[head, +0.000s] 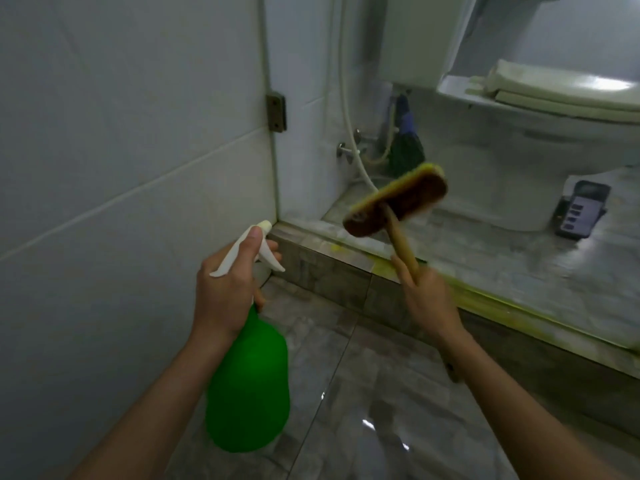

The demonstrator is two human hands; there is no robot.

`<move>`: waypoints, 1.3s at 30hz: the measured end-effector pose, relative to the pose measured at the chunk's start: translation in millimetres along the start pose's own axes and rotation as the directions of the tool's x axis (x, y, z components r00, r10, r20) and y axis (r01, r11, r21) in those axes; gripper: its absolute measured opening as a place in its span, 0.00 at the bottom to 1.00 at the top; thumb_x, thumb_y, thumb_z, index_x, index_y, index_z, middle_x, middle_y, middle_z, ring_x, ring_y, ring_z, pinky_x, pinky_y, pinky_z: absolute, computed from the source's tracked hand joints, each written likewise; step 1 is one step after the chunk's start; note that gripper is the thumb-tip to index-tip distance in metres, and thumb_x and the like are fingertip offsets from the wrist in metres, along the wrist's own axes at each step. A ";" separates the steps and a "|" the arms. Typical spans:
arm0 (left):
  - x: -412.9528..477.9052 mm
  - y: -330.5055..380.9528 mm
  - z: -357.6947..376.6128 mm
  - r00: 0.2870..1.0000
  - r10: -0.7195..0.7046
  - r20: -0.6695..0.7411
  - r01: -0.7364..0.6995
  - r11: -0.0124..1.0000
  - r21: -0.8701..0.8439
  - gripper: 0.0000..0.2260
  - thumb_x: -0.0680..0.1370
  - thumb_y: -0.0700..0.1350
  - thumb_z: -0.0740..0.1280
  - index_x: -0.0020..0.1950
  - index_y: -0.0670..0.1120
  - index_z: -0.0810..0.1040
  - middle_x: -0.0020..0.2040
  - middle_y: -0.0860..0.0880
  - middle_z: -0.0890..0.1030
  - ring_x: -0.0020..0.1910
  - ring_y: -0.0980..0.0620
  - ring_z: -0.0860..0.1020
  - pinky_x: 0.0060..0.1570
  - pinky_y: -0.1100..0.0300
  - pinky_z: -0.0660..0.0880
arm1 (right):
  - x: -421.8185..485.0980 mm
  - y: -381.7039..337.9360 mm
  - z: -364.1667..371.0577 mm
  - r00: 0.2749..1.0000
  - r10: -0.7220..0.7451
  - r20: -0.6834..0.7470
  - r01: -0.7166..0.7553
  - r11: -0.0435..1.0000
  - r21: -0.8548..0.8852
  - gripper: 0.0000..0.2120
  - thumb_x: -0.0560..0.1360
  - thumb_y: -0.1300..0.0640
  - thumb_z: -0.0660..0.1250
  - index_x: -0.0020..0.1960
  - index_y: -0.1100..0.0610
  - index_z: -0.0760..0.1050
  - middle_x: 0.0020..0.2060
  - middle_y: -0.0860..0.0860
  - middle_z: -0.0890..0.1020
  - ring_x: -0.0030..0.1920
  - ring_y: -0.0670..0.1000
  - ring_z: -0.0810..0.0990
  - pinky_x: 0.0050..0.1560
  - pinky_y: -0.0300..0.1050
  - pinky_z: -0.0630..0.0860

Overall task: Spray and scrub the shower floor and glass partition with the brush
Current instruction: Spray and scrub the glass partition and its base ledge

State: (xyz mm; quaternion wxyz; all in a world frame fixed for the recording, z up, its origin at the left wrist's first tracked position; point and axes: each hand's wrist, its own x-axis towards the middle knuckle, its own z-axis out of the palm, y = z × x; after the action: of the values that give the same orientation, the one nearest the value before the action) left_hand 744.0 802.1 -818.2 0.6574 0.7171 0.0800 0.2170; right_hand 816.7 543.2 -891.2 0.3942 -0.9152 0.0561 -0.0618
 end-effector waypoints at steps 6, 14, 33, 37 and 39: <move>5.6 -10.0 -18.6 0.999 0.008 -0.036 -0.008 1.000 0.009 0.14 0.77 0.60 0.63 0.37 0.65 0.86 0.43 0.52 0.88 0.45 0.28 0.82 0.35 0.56 0.73 | -8.0 -6.1 26.3 0.998 0.048 0.049 -0.054 0.990 0.127 0.23 0.78 0.39 0.56 0.37 0.56 0.72 0.28 0.52 0.74 0.26 0.51 0.71 0.30 0.48 0.70; 0.9 -14.1 -21.0 1.000 0.018 -0.001 -0.018 1.000 0.021 0.14 0.77 0.61 0.62 0.38 0.66 0.85 0.43 0.46 0.87 0.32 0.31 0.79 0.34 0.52 0.74 | 53.5 -80.7 26.1 0.967 -0.139 0.212 0.160 0.984 -0.083 0.23 0.77 0.36 0.57 0.37 0.55 0.71 0.30 0.51 0.75 0.29 0.50 0.74 0.29 0.42 0.67; -0.6 -30.1 -9.6 1.000 -0.014 -0.001 0.014 0.999 0.049 0.15 0.80 0.58 0.63 0.38 0.67 0.85 0.44 0.41 0.87 0.34 0.32 0.79 0.30 0.56 0.74 | 33.2 -20.2 48.0 0.971 -0.038 0.238 0.060 0.994 -0.087 0.24 0.77 0.37 0.57 0.36 0.55 0.73 0.29 0.52 0.77 0.29 0.53 0.75 0.29 0.43 0.67; -4.0 -33.0 2.2 0.998 -0.040 0.044 0.037 0.997 0.065 0.14 0.79 0.58 0.64 0.37 0.64 0.86 0.42 0.53 0.87 0.38 0.27 0.79 0.32 0.55 0.73 | -21.8 59.9 -10.7 0.981 0.159 0.111 -0.167 0.984 0.067 0.24 0.77 0.40 0.60 0.31 0.57 0.70 0.24 0.52 0.72 0.25 0.52 0.70 0.30 0.45 0.66; -7.3 -33.6 8.9 0.994 -0.064 0.085 0.059 0.996 0.060 0.14 0.78 0.59 0.64 0.38 0.61 0.86 0.43 0.53 0.88 0.38 0.27 0.79 0.33 0.55 0.73 | -45.6 85.6 -31.8 0.969 0.231 0.088 -0.243 0.954 0.172 0.23 0.76 0.40 0.60 0.31 0.56 0.67 0.23 0.52 0.69 0.23 0.51 0.67 0.28 0.45 0.66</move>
State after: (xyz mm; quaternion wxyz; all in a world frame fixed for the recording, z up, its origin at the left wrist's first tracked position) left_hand 746.9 795.2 -852.9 0.6459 0.7416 0.0798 0.1628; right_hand 762.1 468.9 -935.0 0.4824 -0.8635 0.1465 0.0119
